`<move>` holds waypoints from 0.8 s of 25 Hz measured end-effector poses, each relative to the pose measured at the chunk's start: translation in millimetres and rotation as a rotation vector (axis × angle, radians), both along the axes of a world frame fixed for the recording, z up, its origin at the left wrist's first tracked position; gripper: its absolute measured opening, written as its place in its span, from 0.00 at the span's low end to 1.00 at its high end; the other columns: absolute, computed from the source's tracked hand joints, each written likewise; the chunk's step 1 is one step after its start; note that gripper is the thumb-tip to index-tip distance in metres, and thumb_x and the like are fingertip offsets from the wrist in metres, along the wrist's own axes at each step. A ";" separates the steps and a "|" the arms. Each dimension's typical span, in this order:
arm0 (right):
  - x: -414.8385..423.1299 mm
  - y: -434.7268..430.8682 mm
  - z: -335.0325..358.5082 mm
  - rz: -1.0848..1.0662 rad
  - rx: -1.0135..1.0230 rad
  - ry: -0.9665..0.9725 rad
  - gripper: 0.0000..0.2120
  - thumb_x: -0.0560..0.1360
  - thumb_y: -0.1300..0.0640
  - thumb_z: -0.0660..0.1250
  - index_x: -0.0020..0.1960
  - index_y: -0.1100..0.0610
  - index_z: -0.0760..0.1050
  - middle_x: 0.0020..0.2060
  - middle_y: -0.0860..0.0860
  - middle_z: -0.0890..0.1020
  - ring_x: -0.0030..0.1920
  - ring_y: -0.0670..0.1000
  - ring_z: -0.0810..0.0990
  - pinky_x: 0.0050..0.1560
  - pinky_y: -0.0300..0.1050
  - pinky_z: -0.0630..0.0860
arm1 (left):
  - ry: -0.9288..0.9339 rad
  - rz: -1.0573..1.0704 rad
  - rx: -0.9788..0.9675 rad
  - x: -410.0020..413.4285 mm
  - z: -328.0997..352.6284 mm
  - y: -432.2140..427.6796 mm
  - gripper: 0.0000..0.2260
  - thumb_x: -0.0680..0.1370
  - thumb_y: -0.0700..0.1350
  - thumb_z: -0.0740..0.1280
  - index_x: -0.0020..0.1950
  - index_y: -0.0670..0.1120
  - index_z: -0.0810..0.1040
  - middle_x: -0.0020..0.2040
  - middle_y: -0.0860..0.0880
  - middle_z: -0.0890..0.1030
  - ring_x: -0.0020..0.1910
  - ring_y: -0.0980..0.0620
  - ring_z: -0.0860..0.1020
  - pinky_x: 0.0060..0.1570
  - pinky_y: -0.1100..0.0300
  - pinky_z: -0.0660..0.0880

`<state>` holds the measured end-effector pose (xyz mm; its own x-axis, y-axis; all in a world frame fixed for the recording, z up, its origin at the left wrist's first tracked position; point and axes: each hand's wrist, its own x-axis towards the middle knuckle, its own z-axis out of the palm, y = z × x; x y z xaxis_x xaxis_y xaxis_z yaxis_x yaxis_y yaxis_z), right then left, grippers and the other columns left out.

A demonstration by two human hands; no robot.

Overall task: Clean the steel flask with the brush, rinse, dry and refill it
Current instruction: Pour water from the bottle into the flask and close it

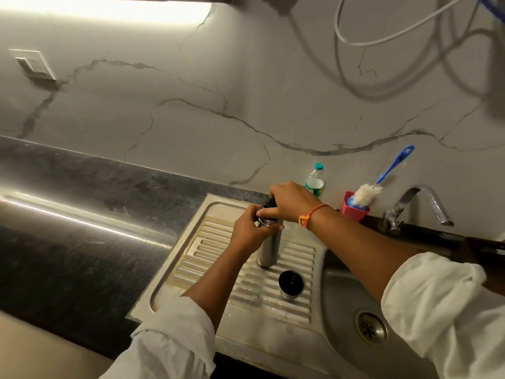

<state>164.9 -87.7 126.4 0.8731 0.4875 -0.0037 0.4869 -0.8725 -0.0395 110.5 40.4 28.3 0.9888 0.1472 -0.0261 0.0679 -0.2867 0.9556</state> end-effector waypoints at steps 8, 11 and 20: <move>2.6 -13.3 5.4 0.151 0.020 0.235 0.26 0.74 0.42 0.71 0.66 0.53 0.73 0.58 0.52 0.80 0.56 0.52 0.78 0.57 0.49 0.78 | 0.004 -0.036 -0.033 0.5 0.4 5.0 0.20 0.71 0.47 0.81 0.59 0.51 0.78 0.54 0.53 0.83 0.55 0.53 0.81 0.59 0.47 0.80; 0.3 -29.0 -3.9 0.164 0.243 0.353 0.27 0.74 0.51 0.73 0.71 0.50 0.70 0.64 0.51 0.79 0.63 0.53 0.76 0.65 0.50 0.75 | -0.004 -0.043 -0.052 -1.0 -0.8 4.4 0.22 0.70 0.47 0.81 0.61 0.52 0.78 0.55 0.54 0.83 0.56 0.55 0.80 0.60 0.50 0.80; -39.2 -5.7 -51.4 -0.277 0.711 0.064 0.28 0.71 0.43 0.75 0.67 0.50 0.73 0.58 0.53 0.82 0.59 0.54 0.79 0.57 0.44 0.76 | -0.072 0.067 0.008 -7.0 -7.9 -8.6 0.18 0.74 0.43 0.76 0.61 0.52 0.78 0.54 0.54 0.83 0.55 0.54 0.82 0.58 0.51 0.81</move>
<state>125.7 -93.4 75.0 0.9725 0.1545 0.1743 0.2317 -0.7168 -0.6577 103.4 31.9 20.4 0.9760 0.2131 0.0461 0.0184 -0.2910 0.9565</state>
